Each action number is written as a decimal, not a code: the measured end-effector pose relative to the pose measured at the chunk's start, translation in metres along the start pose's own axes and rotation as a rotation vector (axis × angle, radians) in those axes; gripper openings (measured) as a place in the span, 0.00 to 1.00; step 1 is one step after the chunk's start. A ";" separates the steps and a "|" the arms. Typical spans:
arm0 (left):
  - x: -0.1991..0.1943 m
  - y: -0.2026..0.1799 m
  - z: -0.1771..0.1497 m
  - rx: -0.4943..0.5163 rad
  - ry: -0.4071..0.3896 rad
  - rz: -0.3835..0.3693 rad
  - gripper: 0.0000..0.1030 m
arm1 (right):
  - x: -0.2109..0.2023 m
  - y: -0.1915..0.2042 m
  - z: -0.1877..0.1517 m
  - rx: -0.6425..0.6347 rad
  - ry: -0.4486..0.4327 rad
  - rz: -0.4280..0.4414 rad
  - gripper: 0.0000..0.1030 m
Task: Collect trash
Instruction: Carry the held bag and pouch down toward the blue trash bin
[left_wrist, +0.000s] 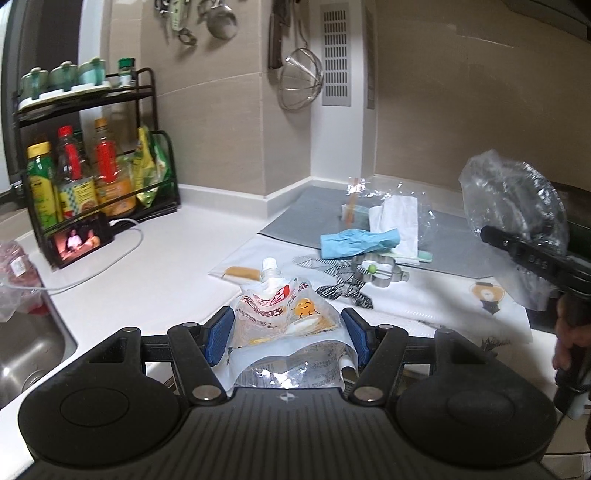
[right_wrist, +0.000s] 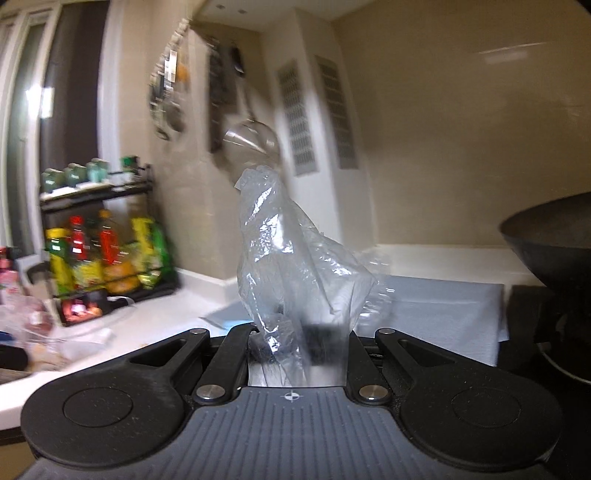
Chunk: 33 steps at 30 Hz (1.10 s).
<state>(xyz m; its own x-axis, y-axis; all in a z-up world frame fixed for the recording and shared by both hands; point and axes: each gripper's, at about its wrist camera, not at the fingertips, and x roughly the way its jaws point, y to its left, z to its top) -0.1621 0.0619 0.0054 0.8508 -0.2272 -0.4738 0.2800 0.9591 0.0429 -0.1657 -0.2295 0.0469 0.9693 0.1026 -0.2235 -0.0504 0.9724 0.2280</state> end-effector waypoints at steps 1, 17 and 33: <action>-0.003 0.003 -0.003 -0.003 -0.001 0.002 0.66 | -0.004 0.009 0.000 -0.009 0.000 0.016 0.05; -0.037 0.035 -0.049 -0.024 -0.008 0.060 0.66 | -0.027 0.105 -0.039 -0.052 0.203 0.271 0.05; -0.027 0.033 -0.092 -0.019 0.092 0.028 0.66 | -0.022 0.138 -0.089 -0.084 0.387 0.274 0.05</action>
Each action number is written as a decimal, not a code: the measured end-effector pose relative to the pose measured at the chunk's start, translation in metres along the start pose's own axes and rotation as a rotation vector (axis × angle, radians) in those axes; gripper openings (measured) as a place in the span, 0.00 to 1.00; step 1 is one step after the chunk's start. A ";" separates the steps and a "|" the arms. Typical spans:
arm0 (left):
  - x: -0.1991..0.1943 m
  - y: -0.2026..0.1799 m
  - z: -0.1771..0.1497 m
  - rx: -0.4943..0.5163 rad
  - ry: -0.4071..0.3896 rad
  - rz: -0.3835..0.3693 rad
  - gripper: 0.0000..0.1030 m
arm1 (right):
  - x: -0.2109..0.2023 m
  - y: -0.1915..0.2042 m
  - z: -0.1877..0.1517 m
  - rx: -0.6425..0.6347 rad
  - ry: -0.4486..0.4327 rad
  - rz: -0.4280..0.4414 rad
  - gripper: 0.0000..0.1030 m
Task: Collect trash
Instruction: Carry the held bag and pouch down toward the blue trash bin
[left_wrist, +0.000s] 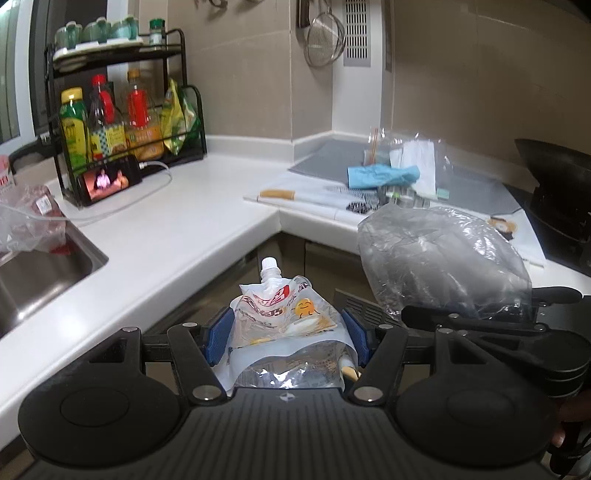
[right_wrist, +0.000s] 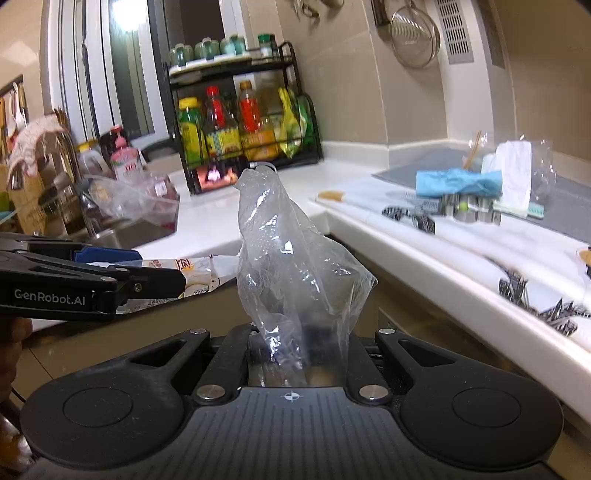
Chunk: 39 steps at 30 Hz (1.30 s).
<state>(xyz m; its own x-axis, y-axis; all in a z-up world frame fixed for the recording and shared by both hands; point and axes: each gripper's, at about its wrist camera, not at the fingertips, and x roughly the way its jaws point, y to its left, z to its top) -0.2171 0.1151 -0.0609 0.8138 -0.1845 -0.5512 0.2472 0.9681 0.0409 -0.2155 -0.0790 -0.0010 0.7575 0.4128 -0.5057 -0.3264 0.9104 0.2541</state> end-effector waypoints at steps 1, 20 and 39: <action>0.002 0.000 -0.002 -0.002 0.010 -0.003 0.66 | 0.002 0.000 -0.002 0.004 0.012 -0.003 0.05; 0.045 0.008 -0.034 -0.041 0.142 -0.017 0.66 | 0.049 -0.008 -0.033 0.072 0.219 -0.074 0.05; 0.089 0.009 -0.041 -0.063 0.218 -0.036 0.66 | 0.083 -0.021 -0.054 0.108 0.338 -0.120 0.05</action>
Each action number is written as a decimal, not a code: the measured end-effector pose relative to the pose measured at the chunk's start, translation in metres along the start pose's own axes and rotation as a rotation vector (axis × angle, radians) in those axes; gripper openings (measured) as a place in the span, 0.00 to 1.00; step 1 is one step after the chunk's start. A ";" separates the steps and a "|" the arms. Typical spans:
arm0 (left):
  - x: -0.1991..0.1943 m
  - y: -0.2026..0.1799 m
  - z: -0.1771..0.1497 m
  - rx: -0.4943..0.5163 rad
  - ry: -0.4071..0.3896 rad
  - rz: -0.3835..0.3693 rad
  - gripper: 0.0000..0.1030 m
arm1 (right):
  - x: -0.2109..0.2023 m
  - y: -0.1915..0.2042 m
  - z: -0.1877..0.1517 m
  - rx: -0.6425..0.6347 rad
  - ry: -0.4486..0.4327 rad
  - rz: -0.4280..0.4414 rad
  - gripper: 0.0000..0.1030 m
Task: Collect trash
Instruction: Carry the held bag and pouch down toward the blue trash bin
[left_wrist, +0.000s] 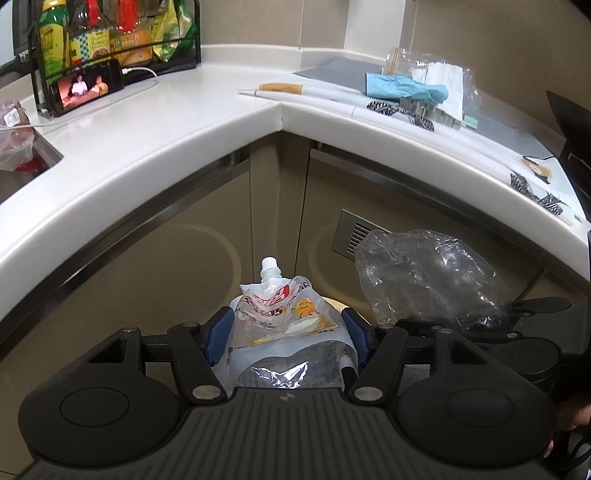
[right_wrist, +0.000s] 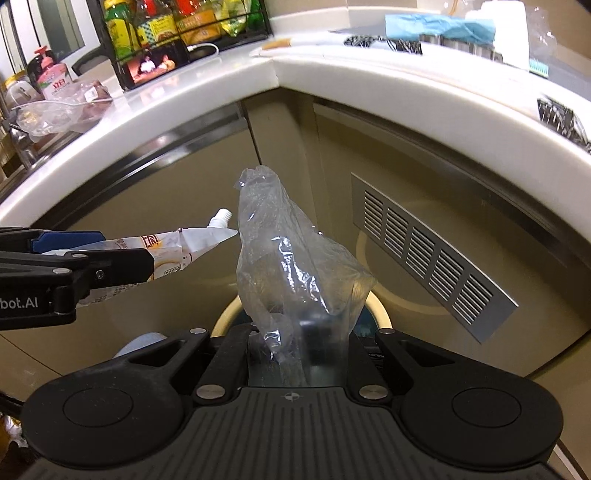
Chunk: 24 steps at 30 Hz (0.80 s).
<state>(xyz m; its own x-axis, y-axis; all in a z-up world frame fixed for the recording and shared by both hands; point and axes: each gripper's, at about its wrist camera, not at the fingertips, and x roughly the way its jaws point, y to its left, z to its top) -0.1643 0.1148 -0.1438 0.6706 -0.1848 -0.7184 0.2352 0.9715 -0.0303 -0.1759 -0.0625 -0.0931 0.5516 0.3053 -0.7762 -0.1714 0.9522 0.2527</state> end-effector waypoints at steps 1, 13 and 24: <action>0.002 0.000 0.000 0.000 0.004 0.000 0.66 | 0.002 -0.001 0.000 0.001 0.006 -0.003 0.05; 0.028 0.015 -0.002 -0.076 0.080 -0.062 0.66 | 0.030 -0.009 -0.007 0.041 0.093 -0.032 0.05; 0.069 0.008 -0.002 -0.055 0.161 -0.046 0.67 | 0.067 -0.019 -0.006 0.080 0.177 -0.038 0.06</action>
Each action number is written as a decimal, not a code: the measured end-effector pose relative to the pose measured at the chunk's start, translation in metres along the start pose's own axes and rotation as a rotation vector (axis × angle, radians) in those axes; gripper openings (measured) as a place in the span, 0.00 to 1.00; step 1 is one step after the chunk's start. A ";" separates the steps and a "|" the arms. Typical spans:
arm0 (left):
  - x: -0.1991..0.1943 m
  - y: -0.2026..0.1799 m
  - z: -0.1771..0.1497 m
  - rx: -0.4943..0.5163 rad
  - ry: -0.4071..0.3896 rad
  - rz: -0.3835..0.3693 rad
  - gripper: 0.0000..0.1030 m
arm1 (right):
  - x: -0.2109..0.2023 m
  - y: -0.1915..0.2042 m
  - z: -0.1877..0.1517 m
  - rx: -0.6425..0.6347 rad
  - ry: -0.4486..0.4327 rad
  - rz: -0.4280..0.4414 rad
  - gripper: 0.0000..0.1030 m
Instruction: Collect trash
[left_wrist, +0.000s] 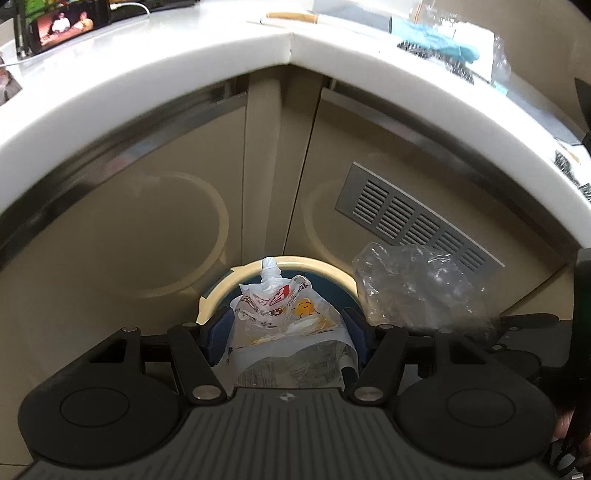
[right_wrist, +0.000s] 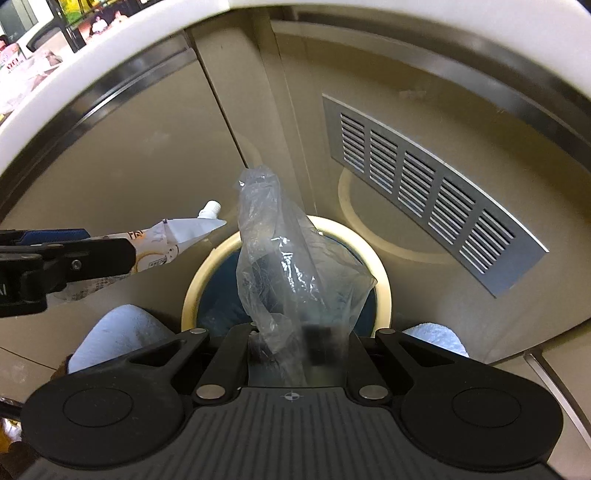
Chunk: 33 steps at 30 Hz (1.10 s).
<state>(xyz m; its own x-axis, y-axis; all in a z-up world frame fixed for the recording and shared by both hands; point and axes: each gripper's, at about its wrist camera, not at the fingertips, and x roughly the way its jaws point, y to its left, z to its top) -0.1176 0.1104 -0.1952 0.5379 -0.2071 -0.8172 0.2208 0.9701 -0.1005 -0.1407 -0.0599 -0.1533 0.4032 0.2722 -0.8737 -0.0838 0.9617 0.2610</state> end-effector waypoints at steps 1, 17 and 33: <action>0.005 -0.001 0.001 0.001 0.012 0.002 0.67 | 0.005 0.000 0.000 0.000 0.009 -0.001 0.06; 0.091 0.002 0.003 -0.019 0.239 0.064 0.67 | 0.086 -0.002 0.018 0.022 0.161 -0.027 0.06; 0.126 0.006 0.002 -0.016 0.301 0.092 0.67 | 0.134 0.006 0.029 0.013 0.227 -0.067 0.06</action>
<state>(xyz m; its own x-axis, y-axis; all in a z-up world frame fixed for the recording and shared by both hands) -0.0472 0.0898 -0.2973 0.2899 -0.0736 -0.9542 0.1683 0.9854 -0.0249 -0.0608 -0.0186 -0.2570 0.1918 0.2096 -0.9588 -0.0513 0.9777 0.2035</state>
